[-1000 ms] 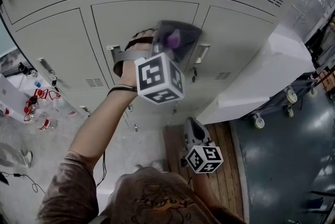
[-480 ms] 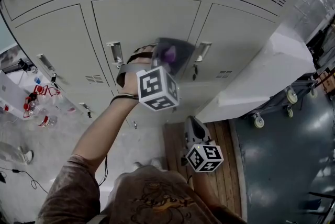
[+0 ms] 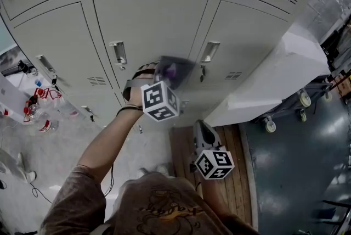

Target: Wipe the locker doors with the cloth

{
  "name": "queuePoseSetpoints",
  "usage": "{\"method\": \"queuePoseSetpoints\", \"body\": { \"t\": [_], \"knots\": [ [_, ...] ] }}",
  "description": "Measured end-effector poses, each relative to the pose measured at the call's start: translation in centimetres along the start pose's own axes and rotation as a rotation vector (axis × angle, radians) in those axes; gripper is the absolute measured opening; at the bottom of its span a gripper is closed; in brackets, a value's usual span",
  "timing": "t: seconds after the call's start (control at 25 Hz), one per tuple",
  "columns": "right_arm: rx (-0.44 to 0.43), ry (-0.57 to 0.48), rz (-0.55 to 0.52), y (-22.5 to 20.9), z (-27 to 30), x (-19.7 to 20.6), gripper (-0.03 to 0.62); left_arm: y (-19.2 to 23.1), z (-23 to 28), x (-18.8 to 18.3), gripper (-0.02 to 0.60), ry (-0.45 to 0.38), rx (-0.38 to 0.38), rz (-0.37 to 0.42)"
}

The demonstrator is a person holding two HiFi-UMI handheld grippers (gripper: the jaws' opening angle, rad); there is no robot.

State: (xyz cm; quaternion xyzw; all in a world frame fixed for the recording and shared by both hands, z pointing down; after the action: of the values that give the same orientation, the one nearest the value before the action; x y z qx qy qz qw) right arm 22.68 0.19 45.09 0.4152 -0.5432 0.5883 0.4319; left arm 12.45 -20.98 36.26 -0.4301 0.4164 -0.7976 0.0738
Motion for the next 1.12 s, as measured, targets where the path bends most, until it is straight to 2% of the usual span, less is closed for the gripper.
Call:
{"method": "queuePoseSetpoints", "body": {
  "t": [0.4,1.0,1.12],
  "knots": [
    [0.019,0.006,0.005,-0.9,-0.4,0.1,-0.002,-4.8,2.2,4.1,0.037,0.089,0.069,-0.064],
    [0.039,0.011,0.015,-1.6,-0.9,0.3,-0.002,-8.8,4.2,8.3,0.037,0.184,0.157,-0.141],
    [0.043,0.01,0.016,-1.7,-1.0,0.3,-0.002,-9.6,4.5,9.0,0.037,0.195,0.183,-0.13]
  ]
}}
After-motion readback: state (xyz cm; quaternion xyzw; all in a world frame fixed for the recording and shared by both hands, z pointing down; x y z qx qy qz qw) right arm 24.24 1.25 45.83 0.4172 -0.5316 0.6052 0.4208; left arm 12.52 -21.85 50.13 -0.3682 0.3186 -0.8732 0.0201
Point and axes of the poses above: the fingertips, and each gripper's own axes: z forward along the fingers, y to its left, x out of its underside, the point moved 10 cm from there along -z, backward along the fingers, and after that the axes turned 6 degrees about -y, right-handed, at the moved point
